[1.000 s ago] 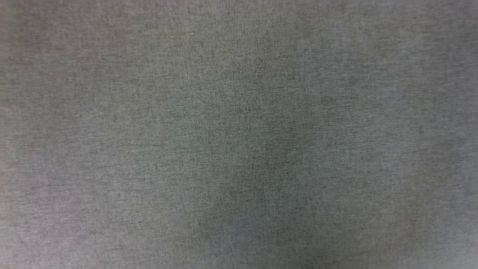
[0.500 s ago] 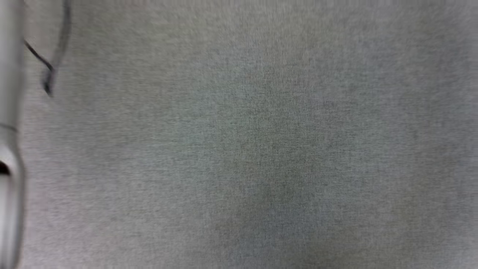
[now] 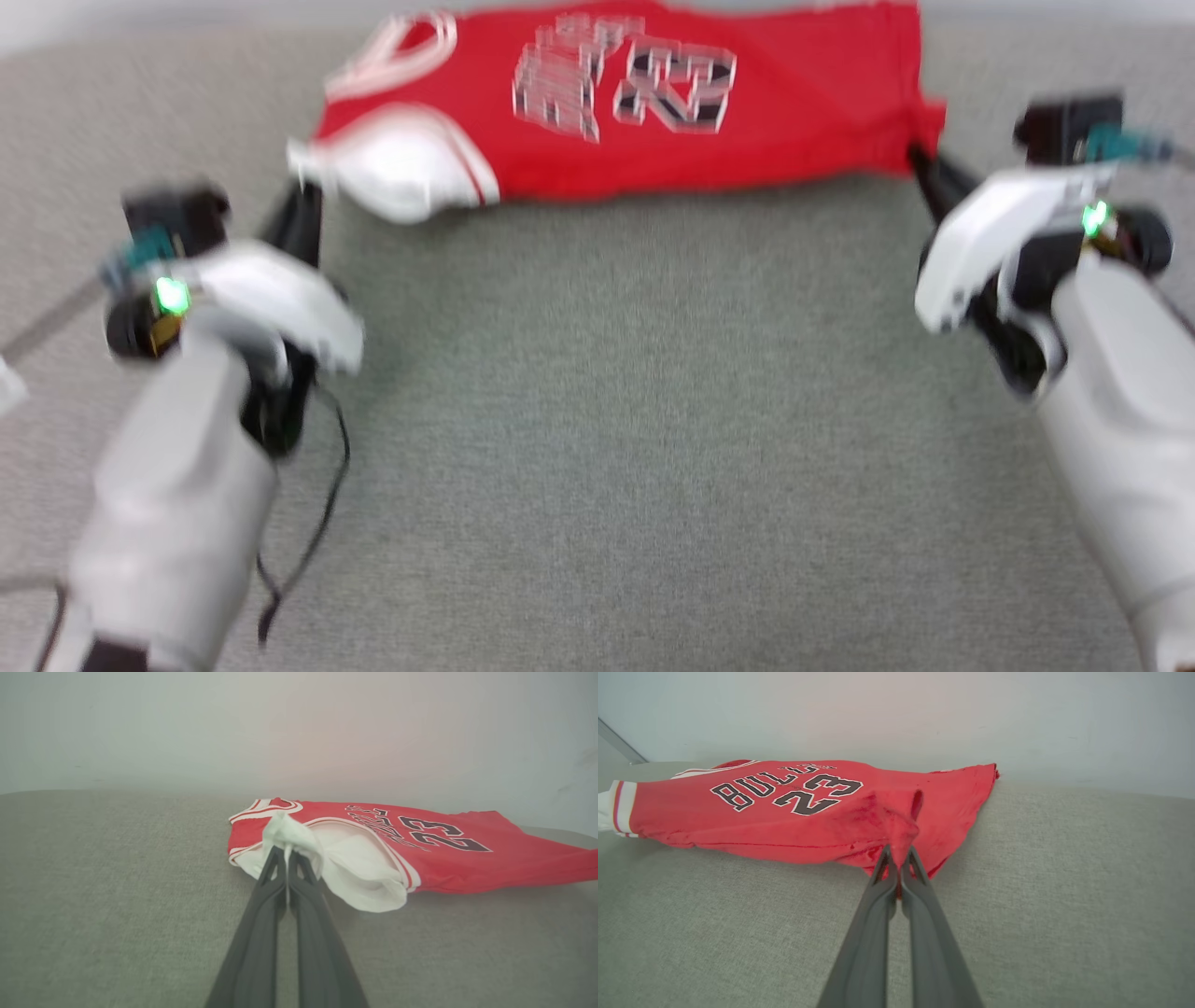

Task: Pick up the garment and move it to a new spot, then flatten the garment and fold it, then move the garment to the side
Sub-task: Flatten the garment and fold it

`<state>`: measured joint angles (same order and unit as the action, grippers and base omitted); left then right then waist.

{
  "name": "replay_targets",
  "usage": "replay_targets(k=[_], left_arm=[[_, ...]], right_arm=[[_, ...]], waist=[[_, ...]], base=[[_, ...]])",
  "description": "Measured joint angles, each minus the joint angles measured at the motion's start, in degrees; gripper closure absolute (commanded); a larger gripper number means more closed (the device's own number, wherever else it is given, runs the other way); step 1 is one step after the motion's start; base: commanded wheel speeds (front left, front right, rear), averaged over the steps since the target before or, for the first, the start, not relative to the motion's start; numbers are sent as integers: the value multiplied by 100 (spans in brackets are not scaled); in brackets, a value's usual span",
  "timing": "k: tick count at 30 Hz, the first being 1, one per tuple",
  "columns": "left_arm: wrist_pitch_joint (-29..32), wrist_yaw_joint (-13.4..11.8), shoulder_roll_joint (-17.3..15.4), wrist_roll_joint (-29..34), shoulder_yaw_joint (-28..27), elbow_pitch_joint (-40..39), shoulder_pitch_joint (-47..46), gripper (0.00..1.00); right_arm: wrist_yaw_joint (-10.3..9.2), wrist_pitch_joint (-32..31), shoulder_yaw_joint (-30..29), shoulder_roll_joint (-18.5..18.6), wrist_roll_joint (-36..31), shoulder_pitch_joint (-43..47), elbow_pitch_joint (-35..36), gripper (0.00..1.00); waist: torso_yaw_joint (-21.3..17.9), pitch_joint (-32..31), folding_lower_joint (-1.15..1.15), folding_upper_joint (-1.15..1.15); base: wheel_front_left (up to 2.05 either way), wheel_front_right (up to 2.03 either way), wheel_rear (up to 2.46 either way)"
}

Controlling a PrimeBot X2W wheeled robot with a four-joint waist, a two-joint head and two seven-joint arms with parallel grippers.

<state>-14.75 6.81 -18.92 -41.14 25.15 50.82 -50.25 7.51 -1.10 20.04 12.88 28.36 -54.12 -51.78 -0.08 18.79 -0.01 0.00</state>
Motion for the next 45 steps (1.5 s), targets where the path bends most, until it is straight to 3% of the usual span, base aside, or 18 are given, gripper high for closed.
replay_targets(k=[4,7,13,21,28,33,45], left_arm=[[236,-91,-115,-89,94,-512,1051,100],[498,-330,-316,-160,111,-1157,1745,100],[1025,-1209,-812,-453,-83,-2955,3476,100],[1716,-2529,-1422,-670,-356,-5562,5408,100],[2245,-3178,-1914,-690,-410,-6940,6326,100],[2272,-3143,-1926,-651,-378,-7149,6239,100],[2007,-2007,-1358,-634,-176,-5389,4022,100]], right_arm=[[0,-113,193,248,211,931,695,100],[0,-309,223,479,288,1653,1270,100],[0,-910,-118,705,315,3218,2515,100],[-1,-2073,-803,568,16,4935,4162,100],[-1,-3018,-1524,267,-248,6020,5244,100],[-1,-3326,-1847,-25,-392,6132,5586,100],[-1,-3115,-1829,-338,-676,4622,4575,100]], waist=[[39,-562,-1,0],[64,-936,-1,0],[73,-1543,-2,0],[-57,-1824,-2,0],[3,-1923,-1,0],[18,-1852,-1,0],[-44,-976,2,0]], base=[[0,0,0],[0,0,0],[0,0,0],[0,0,0],[0,0,0],[0,0,0],[0,0,0]])
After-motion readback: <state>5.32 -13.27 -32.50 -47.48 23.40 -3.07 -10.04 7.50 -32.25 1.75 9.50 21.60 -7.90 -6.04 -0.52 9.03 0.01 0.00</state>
